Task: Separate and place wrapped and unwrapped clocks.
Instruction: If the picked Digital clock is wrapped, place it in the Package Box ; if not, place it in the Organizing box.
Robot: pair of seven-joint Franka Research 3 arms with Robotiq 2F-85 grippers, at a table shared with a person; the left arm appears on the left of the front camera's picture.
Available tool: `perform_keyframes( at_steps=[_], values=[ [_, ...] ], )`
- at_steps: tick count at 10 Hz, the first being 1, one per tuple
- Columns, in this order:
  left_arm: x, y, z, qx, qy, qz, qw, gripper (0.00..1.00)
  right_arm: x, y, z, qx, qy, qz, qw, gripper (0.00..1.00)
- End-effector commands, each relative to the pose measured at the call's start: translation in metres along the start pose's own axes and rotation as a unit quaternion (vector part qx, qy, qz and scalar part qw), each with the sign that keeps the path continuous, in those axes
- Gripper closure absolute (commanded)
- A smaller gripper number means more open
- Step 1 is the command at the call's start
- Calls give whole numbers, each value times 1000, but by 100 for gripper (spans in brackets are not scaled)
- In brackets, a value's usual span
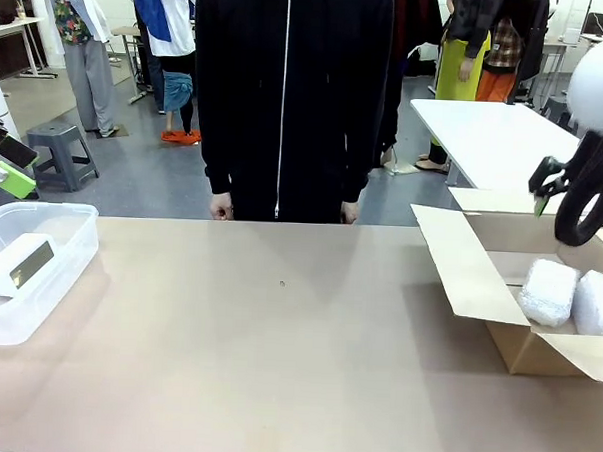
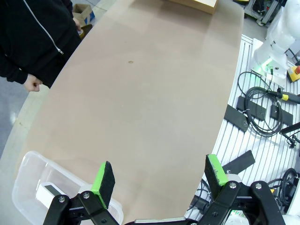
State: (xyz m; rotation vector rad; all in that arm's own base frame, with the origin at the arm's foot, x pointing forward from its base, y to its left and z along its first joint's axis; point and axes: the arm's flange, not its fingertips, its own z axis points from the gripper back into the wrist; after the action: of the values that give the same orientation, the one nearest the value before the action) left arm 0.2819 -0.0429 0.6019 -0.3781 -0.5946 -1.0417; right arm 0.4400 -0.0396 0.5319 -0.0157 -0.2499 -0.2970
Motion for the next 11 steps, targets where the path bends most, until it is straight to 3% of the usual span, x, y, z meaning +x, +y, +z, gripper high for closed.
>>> perform_keyframes(
  at_steps=[1, 6, 11],
  values=[
    [0, -1, -1, -6, -6, 1, 1000, 0, -15, -6, 35, 25, -10, 32, 999, 0],
    [0, -1, -1, -6, -6, 1, 1000, 0, -47, -10, 111, 59, -17, 40, 997, 0],
    [0, -1, -1, -6, -6, 1, 1000, 0, -49, -7, 117, 47, -28, 32, 998, 0]
  ],
)
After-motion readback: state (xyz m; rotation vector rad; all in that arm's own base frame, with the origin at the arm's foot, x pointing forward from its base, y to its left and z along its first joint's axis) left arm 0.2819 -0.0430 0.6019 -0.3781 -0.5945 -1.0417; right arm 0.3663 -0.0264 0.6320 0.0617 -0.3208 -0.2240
